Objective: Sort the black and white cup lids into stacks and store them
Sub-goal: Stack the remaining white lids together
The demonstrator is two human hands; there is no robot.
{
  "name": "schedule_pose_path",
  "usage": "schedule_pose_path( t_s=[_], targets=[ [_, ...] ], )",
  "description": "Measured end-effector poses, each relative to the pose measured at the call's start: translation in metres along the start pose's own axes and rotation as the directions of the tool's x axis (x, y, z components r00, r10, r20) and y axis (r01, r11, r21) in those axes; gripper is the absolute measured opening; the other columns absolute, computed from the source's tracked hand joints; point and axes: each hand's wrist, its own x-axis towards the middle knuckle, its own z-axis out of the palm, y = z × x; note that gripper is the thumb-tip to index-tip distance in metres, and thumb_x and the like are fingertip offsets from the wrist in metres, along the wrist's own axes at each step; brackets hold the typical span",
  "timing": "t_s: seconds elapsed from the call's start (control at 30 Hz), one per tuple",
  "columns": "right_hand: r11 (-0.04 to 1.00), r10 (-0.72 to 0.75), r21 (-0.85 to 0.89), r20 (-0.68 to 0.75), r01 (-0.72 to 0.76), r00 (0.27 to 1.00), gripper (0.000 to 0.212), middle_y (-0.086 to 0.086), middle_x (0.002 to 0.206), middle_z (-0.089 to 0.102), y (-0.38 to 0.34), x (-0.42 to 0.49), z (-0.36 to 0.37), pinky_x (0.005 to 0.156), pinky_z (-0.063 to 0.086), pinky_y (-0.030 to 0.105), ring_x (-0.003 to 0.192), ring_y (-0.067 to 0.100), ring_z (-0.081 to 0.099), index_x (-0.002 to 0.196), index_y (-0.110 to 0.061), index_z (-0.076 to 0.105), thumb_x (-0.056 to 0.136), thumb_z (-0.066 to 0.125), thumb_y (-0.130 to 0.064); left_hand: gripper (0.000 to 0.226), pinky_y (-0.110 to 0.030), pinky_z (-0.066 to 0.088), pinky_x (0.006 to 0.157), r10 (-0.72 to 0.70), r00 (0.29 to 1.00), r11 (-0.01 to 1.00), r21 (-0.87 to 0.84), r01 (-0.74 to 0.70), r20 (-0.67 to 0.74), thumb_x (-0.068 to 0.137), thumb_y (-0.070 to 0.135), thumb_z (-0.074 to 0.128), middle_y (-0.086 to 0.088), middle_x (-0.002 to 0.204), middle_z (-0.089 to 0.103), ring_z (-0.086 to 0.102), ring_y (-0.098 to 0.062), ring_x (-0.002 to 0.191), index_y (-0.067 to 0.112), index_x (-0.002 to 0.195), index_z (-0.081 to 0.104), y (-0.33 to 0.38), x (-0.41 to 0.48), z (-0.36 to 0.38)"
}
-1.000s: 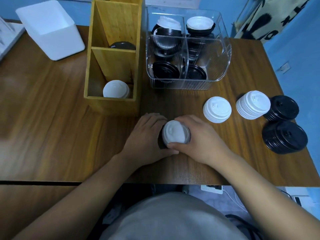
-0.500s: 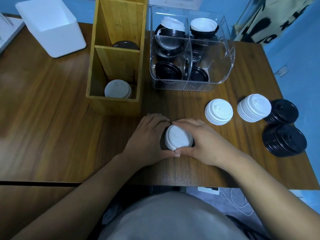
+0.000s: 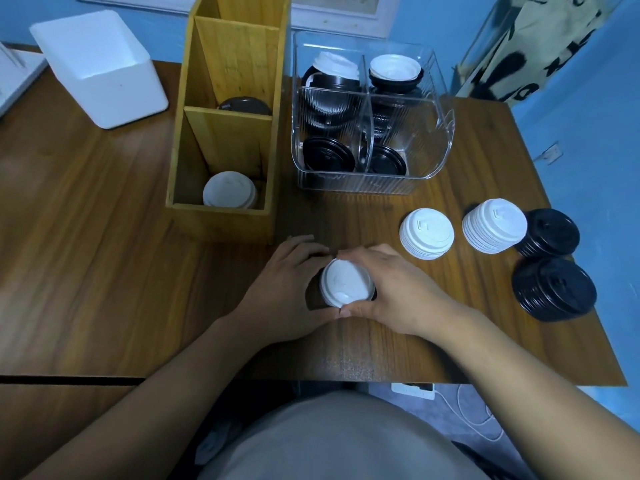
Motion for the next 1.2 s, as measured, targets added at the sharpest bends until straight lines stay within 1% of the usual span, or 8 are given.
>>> schedule_pose_path(
  t_s=[0.27, 0.47, 0.6, 0.7, 0.8, 0.9, 1.07, 1.2],
  targets=[
    [0.992, -0.109, -0.072, -0.052, 0.105, 0.993, 0.085, -0.009, 0.153, 0.046, 0.006, 0.015, 0.001, 0.105, 0.045, 0.037, 0.129, 0.015, 0.043, 0.153, -0.030, 0.040, 0.080, 0.067, -0.064, 0.087, -0.045, 0.034, 0.119, -0.012, 0.999, 0.999, 0.035, 0.014, -0.040, 0.081, 0.069, 0.068, -0.002, 0.146, 0.053, 0.039, -0.020, 0.143, 0.015, 0.146, 0.048, -0.002, 0.003, -0.007],
    [0.992, -0.101, -0.082, -0.014, 0.100, 0.995, 0.093, -0.010, 0.150, 0.047, 0.009, 0.022, -0.022, 0.106, 0.041, 0.030, 0.130, 0.012, 0.041, 0.156, -0.031, 0.031, 0.080, 0.067, -0.069, 0.098, -0.028, 0.023, 0.117, -0.070, 0.997, 0.997, 0.027, 0.070, -0.025, 0.077, 0.074, 0.068, 0.000, 0.154, 0.046, 0.036, -0.015, 0.144, 0.019, 0.153, 0.039, 0.003, 0.005, -0.005],
    [0.987, -0.145, -0.086, -0.081, 0.138, 0.986, 0.068, -0.007, 0.135, 0.061, 0.005, 0.043, -0.072, 0.096, 0.046, 0.023, 0.116, 0.010, 0.057, 0.143, -0.027, 0.053, 0.087, 0.055, -0.066, 0.088, -0.025, 0.023, 0.115, -0.087, 0.995, 0.996, 0.029, 0.089, -0.045, 0.081, 0.068, 0.070, 0.005, 0.153, 0.046, 0.033, -0.011, 0.145, 0.025, 0.151, 0.040, 0.003, 0.010, -0.004],
    [0.971, -0.225, -0.145, -0.273, 0.191, 0.935, 0.035, -0.006, 0.110, 0.071, 0.008, 0.071, -0.116, 0.082, 0.053, 0.028, 0.091, 0.007, 0.062, 0.121, -0.020, 0.068, 0.096, 0.061, -0.043, 0.089, -0.026, 0.021, 0.117, -0.108, 0.994, 0.993, 0.038, 0.110, -0.034, 0.082, 0.067, 0.069, 0.006, 0.158, 0.040, 0.028, -0.012, 0.149, 0.025, 0.154, 0.037, 0.005, 0.014, -0.001],
    [0.964, -0.199, -0.247, -0.430, 0.097, 0.881, 0.017, 0.000, 0.103, 0.071, 0.024, 0.111, -0.150, 0.083, 0.052, 0.033, 0.093, 0.018, 0.064, 0.110, -0.018, 0.070, 0.096, 0.064, -0.023, 0.089, -0.026, 0.022, 0.119, -0.103, 0.994, 0.994, 0.030, 0.104, -0.033, 0.082, 0.068, 0.066, 0.005, 0.158, 0.040, 0.027, -0.011, 0.149, 0.024, 0.154, 0.037, 0.006, 0.023, 0.000],
    [0.942, -0.090, -0.328, -0.458, -0.074, 0.885, 0.020, 0.009, 0.111, 0.068, 0.048, 0.148, -0.172, 0.086, 0.052, 0.043, 0.103, 0.033, 0.062, 0.113, -0.016, 0.068, 0.095, 0.060, -0.018, 0.089, -0.025, 0.025, 0.119, -0.108, 0.994, 0.994, 0.012, 0.109, -0.027, 0.080, 0.070, 0.066, 0.009, 0.156, 0.041, 0.028, -0.008, 0.147, 0.027, 0.152, 0.037, 0.007, 0.031, 0.000],
    [0.880, 0.067, -0.410, -0.394, -0.241, 0.917, 0.033, 0.010, 0.120, 0.064, 0.067, 0.184, -0.183, 0.088, 0.053, 0.045, 0.115, 0.035, 0.056, 0.124, -0.018, 0.066, 0.098, 0.057, -0.037, 0.087, -0.018, 0.021, 0.113, -0.117, 0.992, 0.993, 0.025, 0.118, -0.038, 0.081, 0.078, 0.060, 0.014, 0.154, 0.041, 0.028, -0.004, 0.146, 0.031, 0.151, 0.038, 0.009, 0.034, 0.001],
    [0.873, 0.114, -0.395, -0.408, -0.287, 0.906, 0.031, 0.006, 0.113, 0.067, 0.066, 0.201, -0.183, 0.081, 0.050, 0.040, 0.113, 0.033, 0.058, 0.111, -0.026, 0.070, 0.097, 0.055, -0.049, 0.087, -0.015, 0.016, 0.114, -0.126, 0.992, 0.991, 0.034, 0.127, -0.031, 0.081, 0.080, 0.057, 0.015, 0.155, 0.039, 0.026, -0.002, 0.146, 0.033, 0.152, 0.036, 0.010, 0.034, 0.000]
  ],
)
